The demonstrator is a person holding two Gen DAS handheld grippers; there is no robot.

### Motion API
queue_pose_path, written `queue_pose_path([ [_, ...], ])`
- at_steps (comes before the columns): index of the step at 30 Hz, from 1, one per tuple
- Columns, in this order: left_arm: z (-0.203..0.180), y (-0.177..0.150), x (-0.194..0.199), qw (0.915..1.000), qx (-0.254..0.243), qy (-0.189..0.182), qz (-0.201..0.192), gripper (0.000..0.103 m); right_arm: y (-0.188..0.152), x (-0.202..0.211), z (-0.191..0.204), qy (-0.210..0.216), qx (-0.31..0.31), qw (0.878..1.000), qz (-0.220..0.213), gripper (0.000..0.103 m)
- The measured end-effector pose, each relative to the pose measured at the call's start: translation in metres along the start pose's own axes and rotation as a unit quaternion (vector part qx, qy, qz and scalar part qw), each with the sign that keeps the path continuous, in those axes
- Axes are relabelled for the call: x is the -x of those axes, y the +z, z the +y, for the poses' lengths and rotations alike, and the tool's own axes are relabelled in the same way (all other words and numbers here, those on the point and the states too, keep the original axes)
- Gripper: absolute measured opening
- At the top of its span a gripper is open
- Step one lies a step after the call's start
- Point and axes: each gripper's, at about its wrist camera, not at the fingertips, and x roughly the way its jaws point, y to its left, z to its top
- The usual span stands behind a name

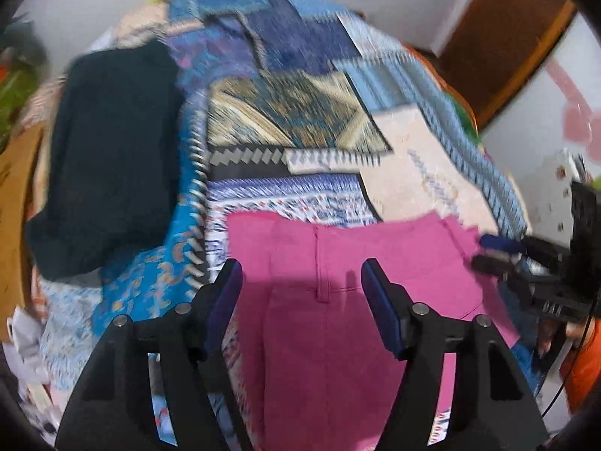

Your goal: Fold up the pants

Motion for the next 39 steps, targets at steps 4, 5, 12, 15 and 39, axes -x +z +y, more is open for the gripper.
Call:
queue_pose_path([
  [4, 0.004, -0.004, -0.026, 0.9996, -0.008, 0.0, 0.027, 0.054, 0.006, -0.015, 0.002, 0.001, 0.015, 1.0, 0.016, 0.046],
  [5, 0.004, -0.006, -0.028, 0.9997, -0.008, -0.002, 0.025, 0.053, 0.007, -0.019, 0.003, 0.005, 0.017, 1.0, 0.024, 0.044],
  [12, 0.0, -0.012, -0.024, 0.9989, -0.009, 0.047, -0.003, 0.052, 0.001, -0.021, 0.017, -0.003, 0.08, 0.996, 0.027, 0.023],
  [15, 0.0, -0.012, -0.025, 0.9986, -0.004, 0.053, -0.004, 0.052, 0.0, -0.021, 0.018, -0.009, 0.086, 0.996, 0.027, 0.023],
  [39, 0.026, -0.027, -0.012, 0.9969, 0.056, -0.034, 0.045, 0.068, -0.033, 0.001, 0.001, 0.004, 0.012, 0.999, 0.035, 0.078],
])
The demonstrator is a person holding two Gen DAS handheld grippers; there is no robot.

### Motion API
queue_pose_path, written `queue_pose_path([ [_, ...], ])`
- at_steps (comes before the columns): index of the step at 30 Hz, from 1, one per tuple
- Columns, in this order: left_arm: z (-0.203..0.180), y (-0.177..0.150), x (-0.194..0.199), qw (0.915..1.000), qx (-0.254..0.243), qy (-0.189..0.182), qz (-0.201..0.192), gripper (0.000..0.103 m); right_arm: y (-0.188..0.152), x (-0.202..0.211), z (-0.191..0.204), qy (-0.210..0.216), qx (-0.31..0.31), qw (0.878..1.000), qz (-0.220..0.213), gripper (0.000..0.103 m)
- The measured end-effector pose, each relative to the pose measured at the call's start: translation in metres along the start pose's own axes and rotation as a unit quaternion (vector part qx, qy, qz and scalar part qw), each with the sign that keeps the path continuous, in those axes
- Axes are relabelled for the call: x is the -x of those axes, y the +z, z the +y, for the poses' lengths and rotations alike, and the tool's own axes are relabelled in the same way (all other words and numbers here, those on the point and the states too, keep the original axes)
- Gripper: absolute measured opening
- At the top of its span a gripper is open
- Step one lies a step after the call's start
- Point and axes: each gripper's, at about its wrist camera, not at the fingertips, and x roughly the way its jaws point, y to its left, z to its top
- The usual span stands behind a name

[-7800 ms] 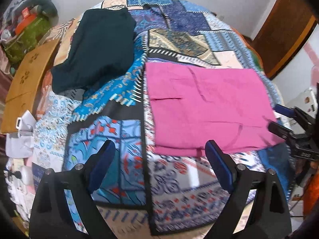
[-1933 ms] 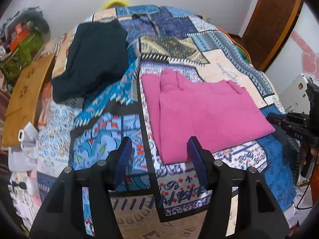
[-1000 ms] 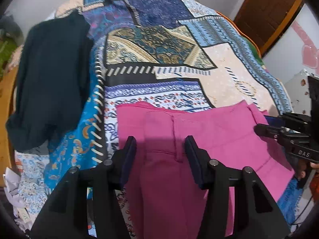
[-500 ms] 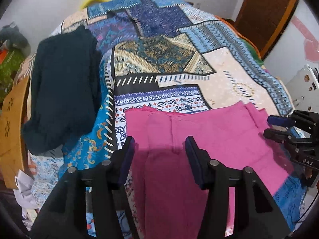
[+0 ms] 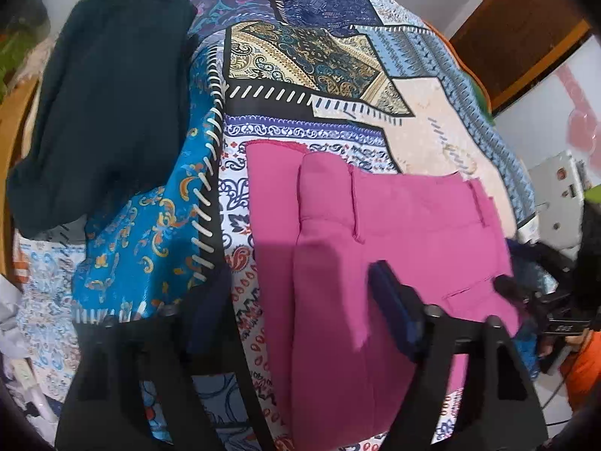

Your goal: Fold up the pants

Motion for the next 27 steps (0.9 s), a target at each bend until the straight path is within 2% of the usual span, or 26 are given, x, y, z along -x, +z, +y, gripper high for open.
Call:
queue_pose_path([
  [2, 0.003, 0.002, -0.003, 0.9997, 0.009, -0.022, 0.006, 0.061, 0.002, -0.001, -0.002, 0.005, -0.003, 1.0, 0.001, 0.074],
  [5, 0.001, 0.002, -0.005, 0.9995, 0.008, -0.03, 0.007, 0.052, 0.004, -0.004, -0.003, 0.011, -0.015, 1.0, 0.001, 0.065],
  [7, -0.003, 0.002, -0.005, 0.9994, 0.004, -0.034, 0.002, 0.043, 0.005, -0.006, -0.002, 0.016, -0.017, 1.0, 0.0, 0.054],
  [9, -0.005, 0.0, -0.004, 0.9995, -0.003, -0.03, -0.005, 0.04, 0.007, -0.01, 0.0, 0.016, -0.018, 1.0, -0.001, 0.034],
  [11, -0.008, -0.002, -0.002, 0.9996, -0.002, -0.024, -0.012, 0.034, 0.009, -0.012, 0.006, 0.011, -0.007, 1.0, 0.001, 0.028],
  [12, -0.008, -0.002, 0.0, 0.9997, -0.002, -0.021, -0.015, 0.031, 0.009, -0.01, 0.009, 0.003, 0.003, 1.0, -0.004, 0.02],
  [14, -0.011, -0.003, 0.006, 0.9996, -0.007, -0.01, -0.027, 0.026, 0.011, -0.006, 0.012, -0.008, 0.019, 1.0, -0.01, 0.012],
  [18, -0.027, -0.011, 0.027, 0.9964, -0.048, 0.028, -0.065, 0.021, 0.019, 0.005, 0.014, 0.009, 0.031, 0.999, -0.023, 0.008],
  [20, -0.034, -0.017, 0.04, 0.9926, -0.067, 0.051, -0.088, 0.021, 0.024, 0.014, 0.024, 0.002, 0.053, 0.998, -0.037, 0.008],
  [27, -0.028, -0.018, 0.091, 0.9823, -0.063, 0.086, -0.154, 0.02, 0.055, 0.047, 0.059, 0.003, 0.094, 0.991, -0.096, 0.008],
])
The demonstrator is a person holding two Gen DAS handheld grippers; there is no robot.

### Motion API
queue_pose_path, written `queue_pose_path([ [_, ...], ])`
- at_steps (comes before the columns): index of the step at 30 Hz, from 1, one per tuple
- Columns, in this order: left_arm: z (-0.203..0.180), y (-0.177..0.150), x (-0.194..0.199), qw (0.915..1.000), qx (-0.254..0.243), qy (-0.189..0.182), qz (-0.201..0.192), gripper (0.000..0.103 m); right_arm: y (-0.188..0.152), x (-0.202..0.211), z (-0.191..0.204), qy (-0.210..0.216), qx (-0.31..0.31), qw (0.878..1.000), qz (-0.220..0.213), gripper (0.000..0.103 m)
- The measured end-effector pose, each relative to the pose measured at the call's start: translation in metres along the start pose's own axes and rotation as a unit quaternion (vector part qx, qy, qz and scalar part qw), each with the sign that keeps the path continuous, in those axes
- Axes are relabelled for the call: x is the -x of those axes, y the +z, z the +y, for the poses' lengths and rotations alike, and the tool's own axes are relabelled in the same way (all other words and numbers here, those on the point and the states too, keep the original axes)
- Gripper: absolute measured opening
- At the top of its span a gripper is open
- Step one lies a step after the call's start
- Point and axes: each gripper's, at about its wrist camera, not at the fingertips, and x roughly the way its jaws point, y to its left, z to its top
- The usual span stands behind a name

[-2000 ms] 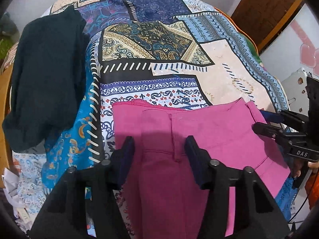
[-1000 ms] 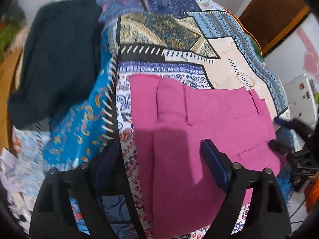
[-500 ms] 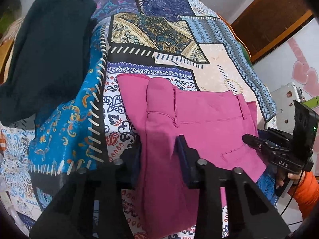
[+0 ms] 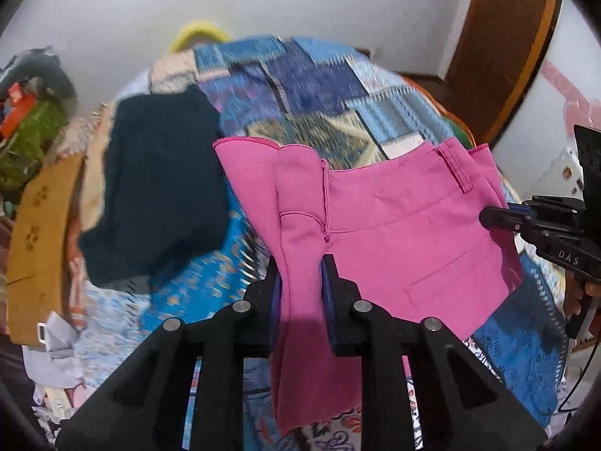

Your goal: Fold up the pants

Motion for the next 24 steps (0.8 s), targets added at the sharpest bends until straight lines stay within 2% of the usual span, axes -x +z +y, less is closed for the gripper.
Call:
queue_pose_path([
  [5, 0.026, 0.021, 0.031, 0.9983, 0.015, 0.031, -0.048, 0.02, 0.037, 0.005, 0.027, 0.002, 0.025, 0.999, -0.038, 0.008],
  [13, 0.092, 0.045, 0.054, 0.9908, 0.081, 0.064, -0.088, 0.02, 0.095, -0.016, 0.074, 0.011, 0.064, 0.995, -0.075, 0.008],
  [17, 0.127, 0.055, 0.048, 0.9849, 0.111, 0.094, -0.094, 0.02, 0.121, -0.043, 0.098, 0.014, 0.081, 0.993, -0.082, 0.008],
  [24, 0.186, 0.069, 0.012, 0.9765, 0.146, 0.139, -0.077, 0.02, 0.149, -0.093, 0.122, 0.029, 0.076, 0.994, -0.077, 0.008],
])
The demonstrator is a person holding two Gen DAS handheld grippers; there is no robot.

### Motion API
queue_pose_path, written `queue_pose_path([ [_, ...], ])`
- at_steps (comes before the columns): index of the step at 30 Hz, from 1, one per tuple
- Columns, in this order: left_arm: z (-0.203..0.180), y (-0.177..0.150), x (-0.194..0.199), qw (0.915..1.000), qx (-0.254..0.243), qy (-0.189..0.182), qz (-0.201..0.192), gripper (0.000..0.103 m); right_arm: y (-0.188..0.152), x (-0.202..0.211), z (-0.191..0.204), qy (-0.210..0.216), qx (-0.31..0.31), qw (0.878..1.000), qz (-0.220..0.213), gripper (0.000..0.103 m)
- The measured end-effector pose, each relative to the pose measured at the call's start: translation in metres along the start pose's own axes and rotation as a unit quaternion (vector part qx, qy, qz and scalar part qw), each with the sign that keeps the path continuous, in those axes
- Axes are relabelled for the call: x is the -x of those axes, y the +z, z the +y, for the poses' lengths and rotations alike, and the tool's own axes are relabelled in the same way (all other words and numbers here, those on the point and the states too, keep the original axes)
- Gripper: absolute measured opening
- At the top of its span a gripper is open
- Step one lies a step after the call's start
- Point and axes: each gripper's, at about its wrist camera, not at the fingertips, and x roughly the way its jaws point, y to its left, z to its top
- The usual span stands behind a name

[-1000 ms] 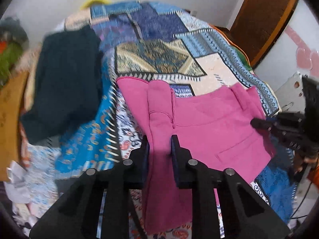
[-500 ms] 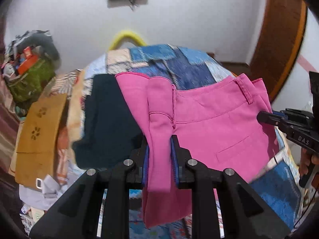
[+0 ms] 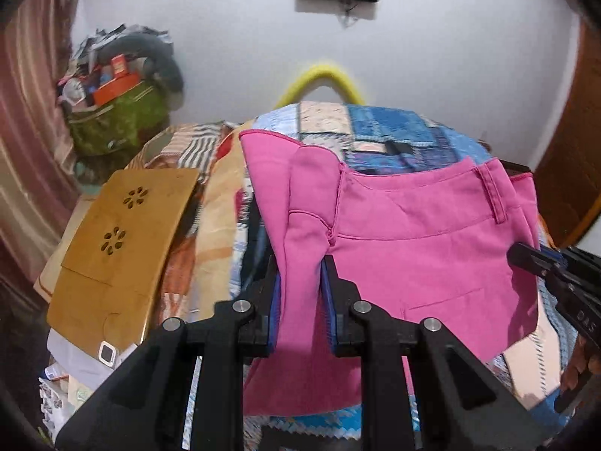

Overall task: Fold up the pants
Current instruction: 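Lift the pants with both grippers and lay them onto the dark garment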

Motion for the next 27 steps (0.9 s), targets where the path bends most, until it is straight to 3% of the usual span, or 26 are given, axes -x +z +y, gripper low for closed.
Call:
queue_pose_path([
  [8, 0.025, -0.006, -0.086, 0.9987, 0.0, 0.034, 0.038, 0.02, -0.016, -0.073, -0.005, 0.024, -0.045, 0.998, 0.045, 0.008],
  [13, 0.033, -0.038, -0.148, 0.9937, 0.015, 0.038, 0.104, 0.024, -0.039, -0.102, -0.006, 0.005, -0.045, 0.996, 0.072, 0.009],
  [16, 0.034, -0.046, -0.146, 0.9957, 0.016, 0.043, 0.081, 0.033, -0.044, -0.104, -0.008, 0.003, -0.046, 0.996, 0.071, 0.016],
  [22, 0.04, -0.047, -0.13, 0.9941, 0.015, 0.054, 0.093, 0.046, -0.044, -0.086, -0.008, -0.023, -0.037, 0.996, 0.072, 0.025],
  [27, 0.035, -0.051, -0.082, 0.9967, 0.005, 0.045, 0.068, 0.051, -0.041, -0.05, -0.003, -0.02, -0.026, 0.998, 0.05, 0.026],
])
